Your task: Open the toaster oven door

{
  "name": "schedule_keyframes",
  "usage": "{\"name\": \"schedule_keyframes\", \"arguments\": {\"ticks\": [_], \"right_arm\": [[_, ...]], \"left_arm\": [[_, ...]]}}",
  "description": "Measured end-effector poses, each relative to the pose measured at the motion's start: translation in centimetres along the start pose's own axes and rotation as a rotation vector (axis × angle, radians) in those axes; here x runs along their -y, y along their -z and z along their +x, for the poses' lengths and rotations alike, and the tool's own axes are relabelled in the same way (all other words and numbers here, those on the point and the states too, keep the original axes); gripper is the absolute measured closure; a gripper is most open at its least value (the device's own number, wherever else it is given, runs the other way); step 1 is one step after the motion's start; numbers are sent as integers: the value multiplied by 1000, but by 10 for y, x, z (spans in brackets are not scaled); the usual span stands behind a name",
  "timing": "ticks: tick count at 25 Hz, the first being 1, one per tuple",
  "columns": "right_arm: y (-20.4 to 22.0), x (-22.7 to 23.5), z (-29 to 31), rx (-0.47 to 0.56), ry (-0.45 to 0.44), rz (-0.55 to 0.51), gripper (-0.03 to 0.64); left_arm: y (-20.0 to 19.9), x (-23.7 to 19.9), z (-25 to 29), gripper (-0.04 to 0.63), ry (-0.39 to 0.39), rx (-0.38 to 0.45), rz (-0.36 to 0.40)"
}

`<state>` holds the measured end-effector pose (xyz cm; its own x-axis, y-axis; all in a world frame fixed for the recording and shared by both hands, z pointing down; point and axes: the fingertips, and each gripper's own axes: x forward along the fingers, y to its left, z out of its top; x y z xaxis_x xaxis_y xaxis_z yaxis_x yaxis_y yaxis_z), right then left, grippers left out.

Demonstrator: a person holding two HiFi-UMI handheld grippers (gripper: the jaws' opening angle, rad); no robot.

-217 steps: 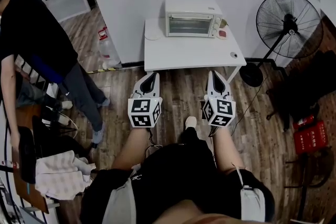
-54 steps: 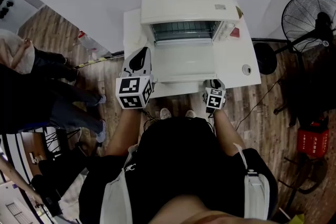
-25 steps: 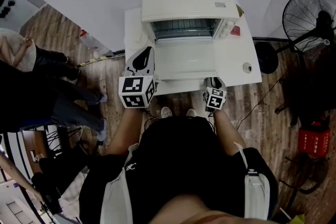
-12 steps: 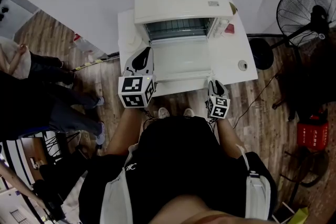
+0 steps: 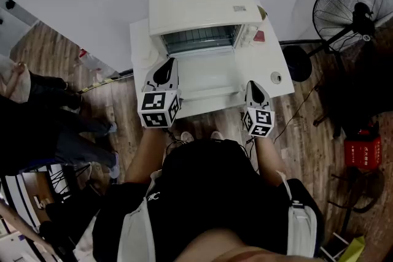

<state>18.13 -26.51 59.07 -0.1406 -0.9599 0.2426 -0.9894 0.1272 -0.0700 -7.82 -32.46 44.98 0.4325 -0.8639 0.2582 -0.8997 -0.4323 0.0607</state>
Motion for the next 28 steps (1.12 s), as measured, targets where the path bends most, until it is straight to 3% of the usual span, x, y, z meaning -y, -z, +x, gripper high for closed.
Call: {"name": "schedule_keyframes", "arguments": {"ticks": [5, 13, 21, 28], "right_arm": [[-80, -4, 3, 157, 10, -43, 615], [-167, -36, 13, 279, -52, -95, 617], [-181, -69, 21, 282, -121, -76, 617], [-173, -76, 21, 257, -129, -90, 617]], "left_arm": [[-5, 0, -3, 581, 0, 17, -4], [-8, -7, -14, 581, -22, 38, -14], [-9, -20, -30, 581, -60, 55, -29], [-7, -29, -42, 581, -78, 73, -45]]}}
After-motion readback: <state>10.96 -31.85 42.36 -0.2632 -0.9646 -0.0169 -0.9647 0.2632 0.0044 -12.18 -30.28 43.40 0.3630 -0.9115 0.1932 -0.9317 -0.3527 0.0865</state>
